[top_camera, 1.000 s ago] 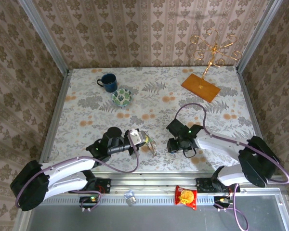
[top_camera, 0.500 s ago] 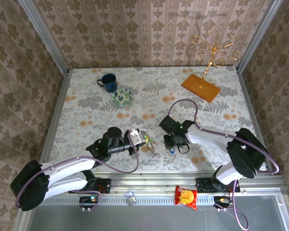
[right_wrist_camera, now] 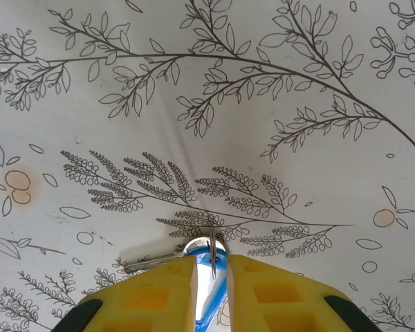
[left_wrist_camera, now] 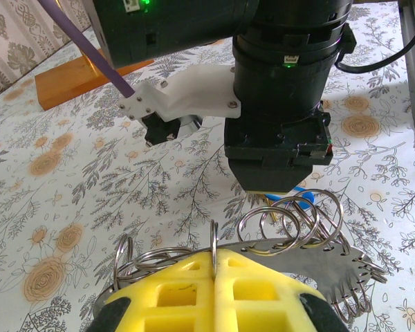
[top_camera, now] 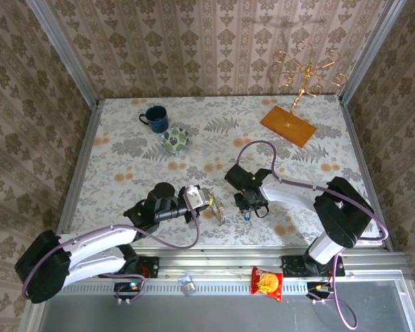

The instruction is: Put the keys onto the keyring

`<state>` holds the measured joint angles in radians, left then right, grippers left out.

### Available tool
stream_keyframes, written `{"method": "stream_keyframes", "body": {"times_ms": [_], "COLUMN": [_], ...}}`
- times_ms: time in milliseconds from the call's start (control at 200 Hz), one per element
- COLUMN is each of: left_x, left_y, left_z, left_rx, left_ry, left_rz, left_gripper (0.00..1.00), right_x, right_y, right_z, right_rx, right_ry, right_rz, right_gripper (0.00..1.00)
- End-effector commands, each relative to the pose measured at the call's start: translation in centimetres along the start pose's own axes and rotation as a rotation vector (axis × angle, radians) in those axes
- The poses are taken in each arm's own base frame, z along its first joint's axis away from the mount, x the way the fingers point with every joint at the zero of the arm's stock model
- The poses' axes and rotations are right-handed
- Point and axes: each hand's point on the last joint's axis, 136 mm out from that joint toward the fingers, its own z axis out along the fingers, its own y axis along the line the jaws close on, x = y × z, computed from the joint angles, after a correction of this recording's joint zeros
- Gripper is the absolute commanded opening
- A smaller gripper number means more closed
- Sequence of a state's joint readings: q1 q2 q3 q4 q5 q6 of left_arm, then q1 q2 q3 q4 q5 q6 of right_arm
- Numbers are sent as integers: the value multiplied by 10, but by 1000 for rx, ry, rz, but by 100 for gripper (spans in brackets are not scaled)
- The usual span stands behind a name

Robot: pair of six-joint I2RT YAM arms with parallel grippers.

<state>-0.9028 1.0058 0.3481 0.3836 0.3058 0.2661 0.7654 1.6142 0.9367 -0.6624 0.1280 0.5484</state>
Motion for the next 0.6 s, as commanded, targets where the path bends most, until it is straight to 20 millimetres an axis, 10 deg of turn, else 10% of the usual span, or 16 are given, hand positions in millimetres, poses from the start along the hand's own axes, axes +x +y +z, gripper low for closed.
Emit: {"method": "stream_keyframes", "body": {"times_ms": [0, 595], "left_x": [-16, -15], "left_y": [2, 1], "left_z": [-1, -1], "left_rx": [-4, -2], "left_ry": [-38, -38], "left_rz": [35, 35], "left_gripper": [0, 0], "right_x": [-4, -7], "right_y": [-5, -5], "right_z": [0, 1], "right_rx": [40, 54], "right_ry": [8, 15], "right_rz": [-12, -17], "right_gripper": [20, 0]}}
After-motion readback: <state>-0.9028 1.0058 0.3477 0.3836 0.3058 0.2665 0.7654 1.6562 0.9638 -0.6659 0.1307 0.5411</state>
